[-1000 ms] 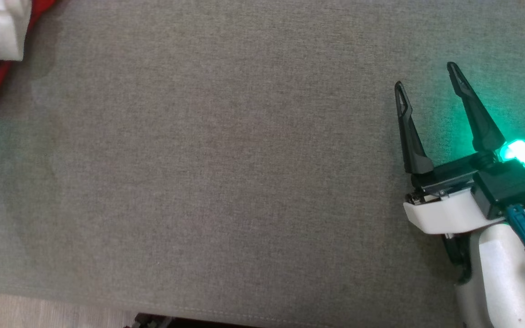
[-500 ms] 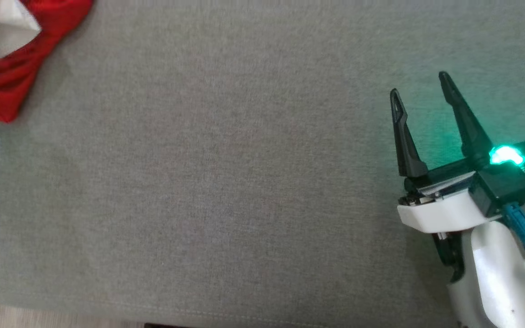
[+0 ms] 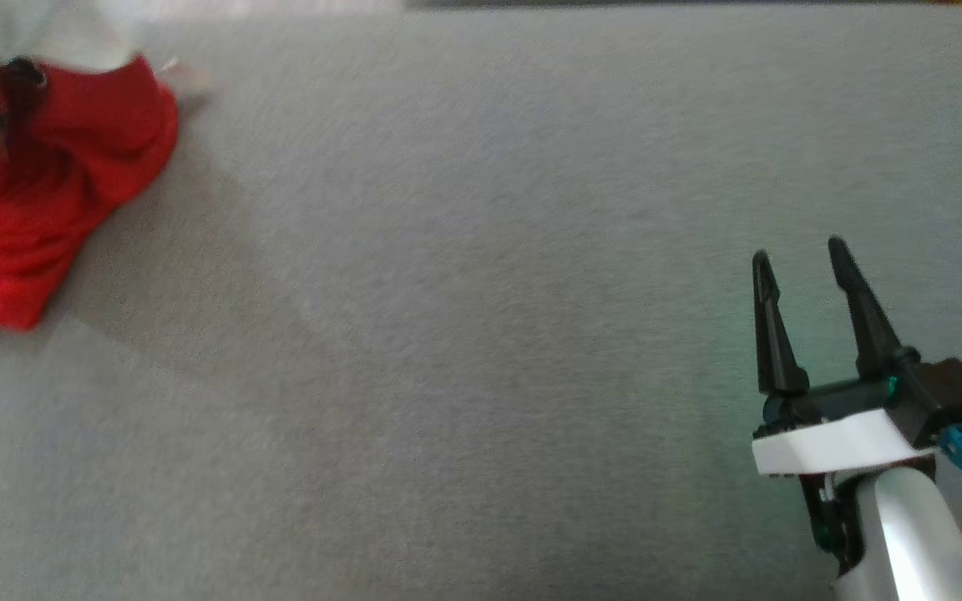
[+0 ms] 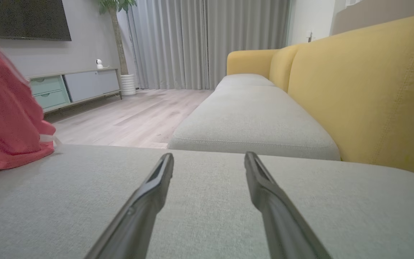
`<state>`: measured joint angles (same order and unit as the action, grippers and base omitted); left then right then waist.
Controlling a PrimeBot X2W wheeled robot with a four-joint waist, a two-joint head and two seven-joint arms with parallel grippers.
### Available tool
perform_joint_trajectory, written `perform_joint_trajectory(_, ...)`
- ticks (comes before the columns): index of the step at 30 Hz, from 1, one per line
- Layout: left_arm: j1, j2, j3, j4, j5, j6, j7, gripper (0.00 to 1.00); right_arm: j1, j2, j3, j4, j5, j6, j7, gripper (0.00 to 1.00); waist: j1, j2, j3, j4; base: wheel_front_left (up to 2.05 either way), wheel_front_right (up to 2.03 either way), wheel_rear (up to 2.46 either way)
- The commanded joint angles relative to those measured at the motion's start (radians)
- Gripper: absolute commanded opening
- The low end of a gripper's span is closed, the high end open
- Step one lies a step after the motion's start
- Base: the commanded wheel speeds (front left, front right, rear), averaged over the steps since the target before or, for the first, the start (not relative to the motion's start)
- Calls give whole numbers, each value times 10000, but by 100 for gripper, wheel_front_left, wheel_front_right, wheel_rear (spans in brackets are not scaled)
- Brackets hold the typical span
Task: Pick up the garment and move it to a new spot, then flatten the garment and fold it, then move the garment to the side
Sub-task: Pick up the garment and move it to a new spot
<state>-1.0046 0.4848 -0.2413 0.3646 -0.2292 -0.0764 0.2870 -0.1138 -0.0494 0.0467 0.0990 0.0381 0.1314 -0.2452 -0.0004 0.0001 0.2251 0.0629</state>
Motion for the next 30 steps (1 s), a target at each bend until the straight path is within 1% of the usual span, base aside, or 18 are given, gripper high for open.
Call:
perform_joint_trajectory(1, -640, 314, 182, -522, 86, -47, 111, 0, -64, -8, 182, -249, 89, -7, -110, 100, 4, -1, -815, -812, 0, 0, 0)
perform_joint_trajectory(5, -928, -530, -373, -1298, -53, -45, 569, 0, 61, -8, 150, -46, 357, -7, -150, 100, 4, -1, -1207, -1386, 0, 0, 0)
perform_joint_trajectory(10, -1317, -1935, -873, -1875, -435, 228, 856, 0, 75, -8, -36, -78, 548, -7, -162, 100, 4, -1, -1255, -1798, 0, 0, 0)
perform_joint_trajectory(14, -1438, -2845, -1005, -2072, -750, 503, 539, 0, 15, -8, -191, -184, 615, -7, -164, 100, 4, -1, -1052, -1861, 0, 0, 0)
perform_joint_trajectory(17, -1092, -3248, -884, -2094, -1017, 717, -37, 0, -59, -8, -302, -253, 650, -7, -164, 100, 4, -1, -865, -1824, 0, 0, 0)
perform_joint_trajectory(19, -520, -3412, -706, -2065, -1257, 902, -430, 0, -112, -8, -388, -308, 663, -7, -164, 100, 4, -1, -717, -1766, 0, 0, 0)
perform_joint_trajectory(22, 870, -3445, -418, -1837, -1575, 1199, -947, 0, -150, -8, -475, -320, 641, -7, -165, 100, 4, -1, -536, -1653, 0, 0, 0)
perform_joint_trajectory(26, 2891, -3316, 125, -1216, -1921, 1609, -1798, 0, -221, -8, -576, -341, 575, -7, -165, 100, 4, -1, -280, -1519, 0, 0, 0)
perform_joint_trajectory(30, 4415, -3216, 605, -376, -2133, 1878, -2758, 0, -290, -8, -629, -369, 477, -7, -165, 100, 4, -1, -30, -1424, 0, 0, 0)
